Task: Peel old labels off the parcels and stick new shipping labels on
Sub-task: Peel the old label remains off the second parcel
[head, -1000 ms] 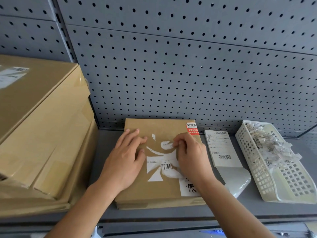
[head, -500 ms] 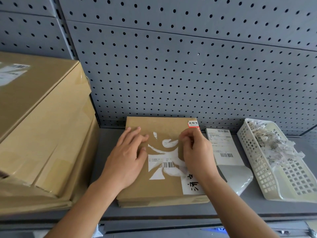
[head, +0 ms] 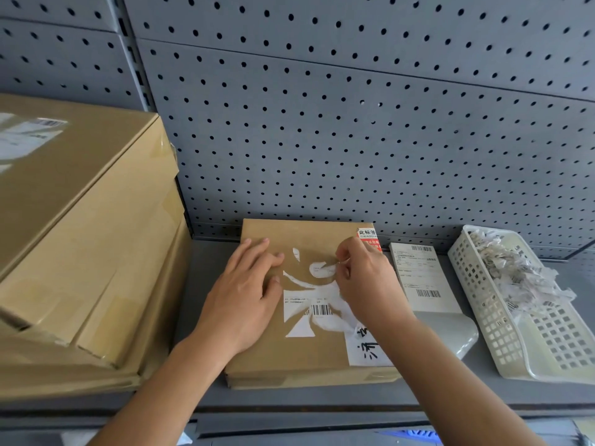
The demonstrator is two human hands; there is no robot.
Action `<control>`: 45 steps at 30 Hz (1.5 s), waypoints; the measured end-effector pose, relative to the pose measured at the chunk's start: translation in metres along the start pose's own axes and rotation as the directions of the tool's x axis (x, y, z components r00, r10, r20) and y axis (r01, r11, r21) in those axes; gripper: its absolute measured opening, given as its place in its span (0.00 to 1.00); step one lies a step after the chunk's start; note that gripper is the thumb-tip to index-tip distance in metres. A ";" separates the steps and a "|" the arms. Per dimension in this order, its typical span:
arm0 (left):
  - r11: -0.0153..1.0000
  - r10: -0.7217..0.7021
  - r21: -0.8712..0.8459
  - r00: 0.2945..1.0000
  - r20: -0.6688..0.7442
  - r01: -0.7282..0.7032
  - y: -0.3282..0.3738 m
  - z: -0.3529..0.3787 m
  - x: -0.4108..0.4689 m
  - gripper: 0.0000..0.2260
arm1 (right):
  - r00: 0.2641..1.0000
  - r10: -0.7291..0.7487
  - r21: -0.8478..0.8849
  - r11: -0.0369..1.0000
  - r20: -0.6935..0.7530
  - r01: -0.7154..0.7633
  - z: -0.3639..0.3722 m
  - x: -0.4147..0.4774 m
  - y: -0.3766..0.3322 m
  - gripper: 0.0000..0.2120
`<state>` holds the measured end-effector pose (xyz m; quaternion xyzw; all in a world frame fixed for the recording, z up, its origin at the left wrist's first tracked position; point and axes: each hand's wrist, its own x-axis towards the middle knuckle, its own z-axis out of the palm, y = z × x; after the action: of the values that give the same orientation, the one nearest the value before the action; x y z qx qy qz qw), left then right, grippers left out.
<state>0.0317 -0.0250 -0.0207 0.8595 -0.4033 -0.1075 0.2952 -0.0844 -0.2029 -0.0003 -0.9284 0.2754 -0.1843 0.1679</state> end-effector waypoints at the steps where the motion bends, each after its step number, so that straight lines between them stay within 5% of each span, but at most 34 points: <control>1: 1.000 0.000 -0.001 1.000 0.000 0.000 0.000 0.000 0.000 0.18 | 1.000 -0.010 -0.047 0.999 0.007 0.010 0.000 0.002 -0.001 0.10; 9: 1.000 -0.007 0.009 1.000 0.013 0.007 0.001 -0.001 0.000 0.18 | 0.991 -0.079 -0.251 0.962 0.103 0.103 -0.004 0.013 -0.010 0.12; 18: 1.000 0.000 0.005 1.000 0.008 0.000 0.001 -0.002 0.000 0.17 | 0.989 0.141 0.235 0.961 0.034 -0.145 -0.008 0.010 0.007 0.08; 26: 1.000 -0.007 0.013 1.000 0.019 0.007 0.002 -0.003 0.000 0.18 | 0.997 -0.053 -0.047 0.997 0.047 0.055 0.001 0.010 0.002 0.08; 32: 1.000 -0.015 0.014 1.000 0.023 0.014 0.003 -0.003 -0.001 0.17 | 0.994 -0.055 -0.161 0.985 0.093 0.070 0.001 0.011 -0.005 0.08; 45: 1.000 -0.007 0.001 1.000 0.011 0.007 0.002 -0.002 0.000 0.17 | 0.985 0.120 0.142 0.980 0.124 -0.137 -0.013 0.014 0.001 0.06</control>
<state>0.0312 -0.0252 -0.0179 0.8604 -0.4018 -0.1132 0.2924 -0.0797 -0.2147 0.0138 -0.9023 0.3103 -0.1398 0.2645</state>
